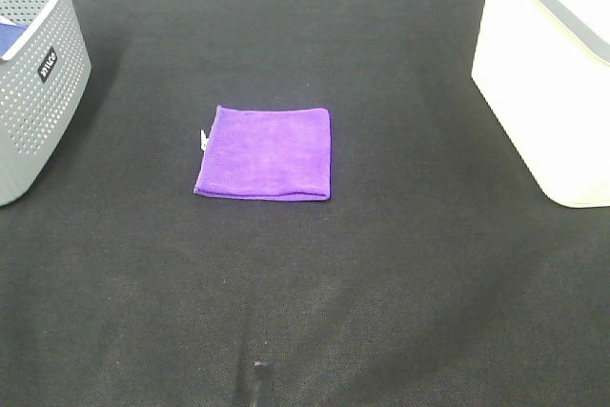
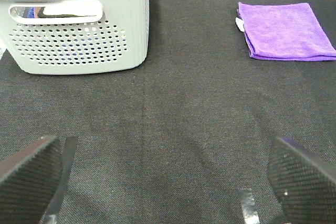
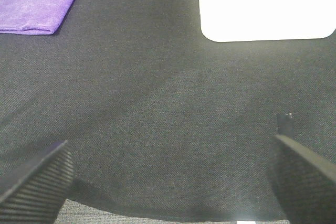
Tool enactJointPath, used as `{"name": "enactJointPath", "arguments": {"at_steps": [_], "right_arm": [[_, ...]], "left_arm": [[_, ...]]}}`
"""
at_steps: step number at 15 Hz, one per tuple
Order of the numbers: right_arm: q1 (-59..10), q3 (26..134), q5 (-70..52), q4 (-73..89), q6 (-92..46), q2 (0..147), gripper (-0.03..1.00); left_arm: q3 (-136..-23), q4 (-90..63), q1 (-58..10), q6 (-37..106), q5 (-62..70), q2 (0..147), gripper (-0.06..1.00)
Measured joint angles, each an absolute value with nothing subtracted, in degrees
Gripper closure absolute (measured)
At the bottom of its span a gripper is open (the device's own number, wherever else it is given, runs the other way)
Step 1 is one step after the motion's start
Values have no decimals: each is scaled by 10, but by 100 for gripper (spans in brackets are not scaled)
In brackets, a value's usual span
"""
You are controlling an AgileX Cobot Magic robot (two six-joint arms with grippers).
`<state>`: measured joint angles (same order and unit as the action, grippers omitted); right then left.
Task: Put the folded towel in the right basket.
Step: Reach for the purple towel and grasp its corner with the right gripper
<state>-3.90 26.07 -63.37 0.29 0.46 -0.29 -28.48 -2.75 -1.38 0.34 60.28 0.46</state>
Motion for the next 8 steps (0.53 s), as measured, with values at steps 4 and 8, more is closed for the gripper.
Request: {"name": "enactJointPath", "arguments": {"at_steps": [4, 8], "right_arm": [[-39, 261, -634, 3, 5, -3, 2], [-39, 261, -634, 3, 5, -3, 2]], "left_arm": [[-285, -28, -14, 3, 603, 5, -4], [-285, -28, -14, 3, 603, 5, -4]]}}
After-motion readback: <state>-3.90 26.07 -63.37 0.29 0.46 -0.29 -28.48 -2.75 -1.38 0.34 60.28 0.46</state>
